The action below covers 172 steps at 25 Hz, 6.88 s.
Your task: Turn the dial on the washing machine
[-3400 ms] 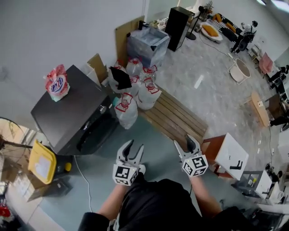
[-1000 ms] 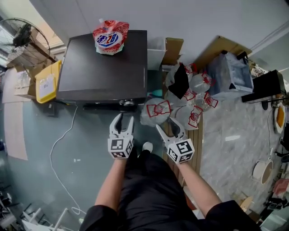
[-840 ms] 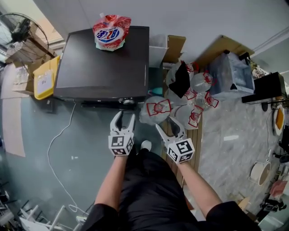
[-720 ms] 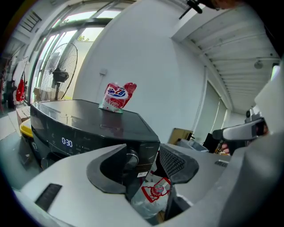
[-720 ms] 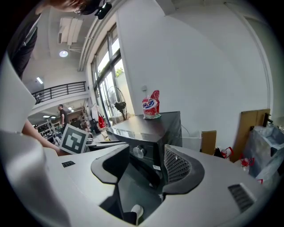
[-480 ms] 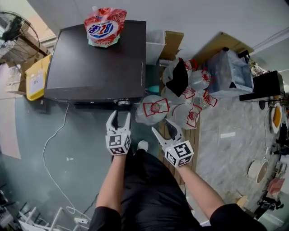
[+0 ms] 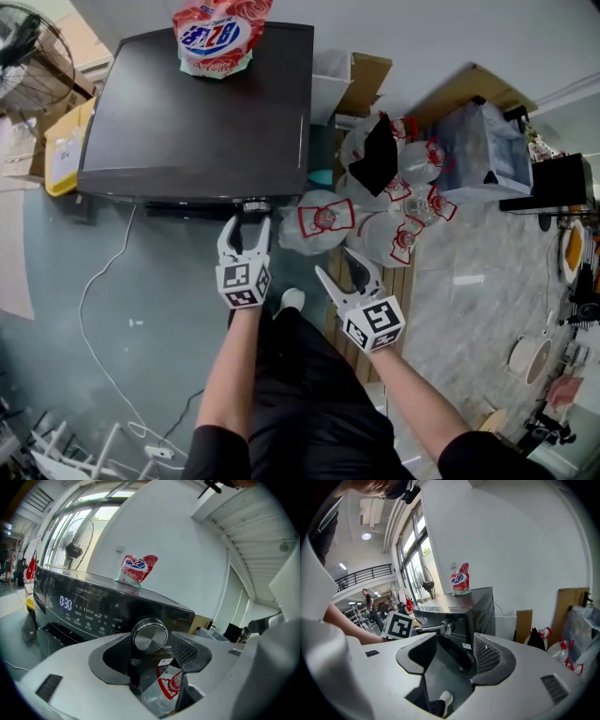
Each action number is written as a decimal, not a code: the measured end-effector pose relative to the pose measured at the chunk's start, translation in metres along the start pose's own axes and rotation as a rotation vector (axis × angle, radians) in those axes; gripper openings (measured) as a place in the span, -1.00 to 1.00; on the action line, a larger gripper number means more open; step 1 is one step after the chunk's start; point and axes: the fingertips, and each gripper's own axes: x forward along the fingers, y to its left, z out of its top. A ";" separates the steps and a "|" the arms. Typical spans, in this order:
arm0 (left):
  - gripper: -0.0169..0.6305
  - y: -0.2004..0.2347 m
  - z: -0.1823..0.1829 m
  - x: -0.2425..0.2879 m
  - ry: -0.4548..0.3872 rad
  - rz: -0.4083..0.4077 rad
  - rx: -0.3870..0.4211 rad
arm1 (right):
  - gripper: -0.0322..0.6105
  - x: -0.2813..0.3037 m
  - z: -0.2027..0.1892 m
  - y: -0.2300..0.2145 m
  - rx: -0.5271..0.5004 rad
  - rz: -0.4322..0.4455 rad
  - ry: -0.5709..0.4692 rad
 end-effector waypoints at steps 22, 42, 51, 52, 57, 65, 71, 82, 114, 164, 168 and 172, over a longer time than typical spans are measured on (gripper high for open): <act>-0.13 0.002 -0.009 0.024 0.037 0.106 0.162 | -0.23 0.005 -0.026 -0.008 0.022 -0.032 0.017; -0.02 0.004 -0.009 0.017 -0.022 -0.002 -0.144 | -0.23 0.005 -0.033 0.008 0.048 -0.009 0.018; -0.13 0.009 0.000 0.024 -0.036 0.059 -0.293 | -0.23 0.010 -0.035 0.015 0.048 0.004 0.034; -0.13 0.008 0.000 0.024 -0.035 0.061 -0.282 | -0.23 0.010 -0.036 0.015 0.048 0.006 0.034; -0.13 0.006 0.001 0.023 -0.002 0.102 -0.149 | -0.23 0.007 -0.038 0.012 0.044 0.001 0.042; -0.07 0.005 -0.003 0.023 -0.012 0.091 -0.189 | -0.23 0.007 -0.041 0.008 0.050 0.003 0.049; 0.00 0.007 -0.015 0.020 -0.017 0.072 -0.324 | -0.23 0.009 -0.040 0.008 0.015 0.019 0.048; -0.12 0.004 -0.012 0.025 0.002 0.064 -0.229 | -0.23 0.007 -0.047 0.003 0.036 0.018 0.061; -0.10 0.006 -0.005 0.025 -0.040 0.060 -0.291 | -0.23 0.010 -0.055 0.002 0.032 0.017 0.081; -0.10 0.004 -0.007 0.027 0.045 0.134 -0.001 | -0.23 0.019 -0.062 0.015 0.023 0.023 0.097; -0.10 0.003 -0.006 0.027 0.053 0.154 0.056 | -0.23 0.020 -0.064 0.023 0.013 0.045 0.100; -0.10 0.002 -0.005 0.027 0.063 0.163 0.108 | -0.23 0.020 -0.066 0.027 0.014 0.046 0.104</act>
